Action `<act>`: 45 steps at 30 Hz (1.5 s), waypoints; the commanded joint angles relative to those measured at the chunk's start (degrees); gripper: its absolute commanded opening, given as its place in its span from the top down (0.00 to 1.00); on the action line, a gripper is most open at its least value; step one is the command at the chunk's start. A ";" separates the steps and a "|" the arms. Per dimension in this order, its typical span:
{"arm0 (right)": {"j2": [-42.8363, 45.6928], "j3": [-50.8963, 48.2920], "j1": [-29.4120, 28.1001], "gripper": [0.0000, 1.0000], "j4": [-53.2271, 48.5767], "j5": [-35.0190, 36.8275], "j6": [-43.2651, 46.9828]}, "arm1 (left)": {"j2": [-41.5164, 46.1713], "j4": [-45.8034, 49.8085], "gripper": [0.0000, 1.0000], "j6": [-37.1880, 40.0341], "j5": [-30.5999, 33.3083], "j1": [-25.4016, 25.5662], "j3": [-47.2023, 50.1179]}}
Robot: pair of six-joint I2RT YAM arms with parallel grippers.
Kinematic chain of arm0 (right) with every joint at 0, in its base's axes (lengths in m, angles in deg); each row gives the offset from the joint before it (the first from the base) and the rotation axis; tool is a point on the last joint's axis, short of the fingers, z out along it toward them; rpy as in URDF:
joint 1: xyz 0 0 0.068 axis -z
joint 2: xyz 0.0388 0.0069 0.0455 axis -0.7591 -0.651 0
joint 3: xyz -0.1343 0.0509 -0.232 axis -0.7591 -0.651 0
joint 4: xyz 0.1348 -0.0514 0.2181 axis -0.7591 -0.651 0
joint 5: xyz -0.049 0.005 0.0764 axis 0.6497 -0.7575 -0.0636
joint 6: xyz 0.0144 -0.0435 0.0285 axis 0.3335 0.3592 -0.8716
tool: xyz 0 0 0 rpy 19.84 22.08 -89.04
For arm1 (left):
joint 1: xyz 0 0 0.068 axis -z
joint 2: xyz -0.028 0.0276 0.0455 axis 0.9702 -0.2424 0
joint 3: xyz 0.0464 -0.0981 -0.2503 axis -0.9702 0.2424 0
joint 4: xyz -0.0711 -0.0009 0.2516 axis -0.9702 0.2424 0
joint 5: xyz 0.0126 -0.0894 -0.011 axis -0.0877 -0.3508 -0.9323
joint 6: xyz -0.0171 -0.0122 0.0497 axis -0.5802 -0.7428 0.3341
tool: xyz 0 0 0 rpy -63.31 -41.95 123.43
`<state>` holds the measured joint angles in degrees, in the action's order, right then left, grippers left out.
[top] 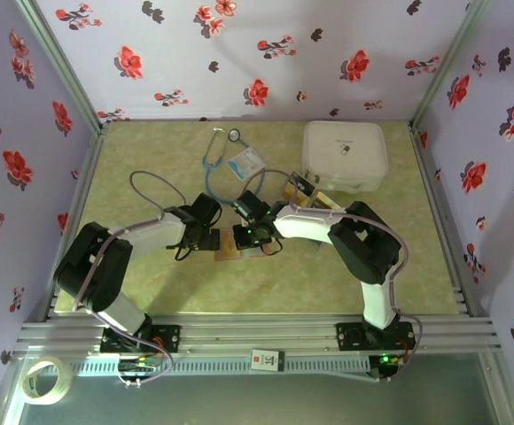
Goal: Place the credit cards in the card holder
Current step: Insert the credit card into the card slot, then flip over the card slot in the card holder.
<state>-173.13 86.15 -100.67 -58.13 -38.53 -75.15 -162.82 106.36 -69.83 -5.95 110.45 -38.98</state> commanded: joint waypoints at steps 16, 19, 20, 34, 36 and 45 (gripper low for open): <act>-1.57 2.79 -1.36 0.93 -0.57 -1.25 -0.39 | -1.73 -0.32 0.00 0.51 1.47 0.06 0.66; -0.17 2.73 -1.40 0.92 -1.15 -0.82 -0.34 | -0.83 0.05 0.00 0.41 1.56 -0.10 0.45; 0.44 2.75 -1.43 0.91 -1.33 -0.66 -0.25 | -0.40 0.33 0.00 0.43 1.71 -0.31 0.32; 8.21 -1.08 2.44 0.82 -3.17 1.76 0.98 | 8.38 3.90 0.00 1.45 2.00 -3.37 -0.83; 9.36 -2.72 3.46 0.80 -2.83 1.83 0.86 | 8.91 4.07 0.00 1.72 1.40 -3.38 -0.68; 12.86 -9.09 6.44 0.60 0.67 0.13 -1.28 | 12.19 2.33 0.00 0.92 -5.53 -2.64 3.15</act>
<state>-162.11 78.37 -94.62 -59.58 -37.96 -75.59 -152.46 108.46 -68.98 -8.53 107.57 -37.64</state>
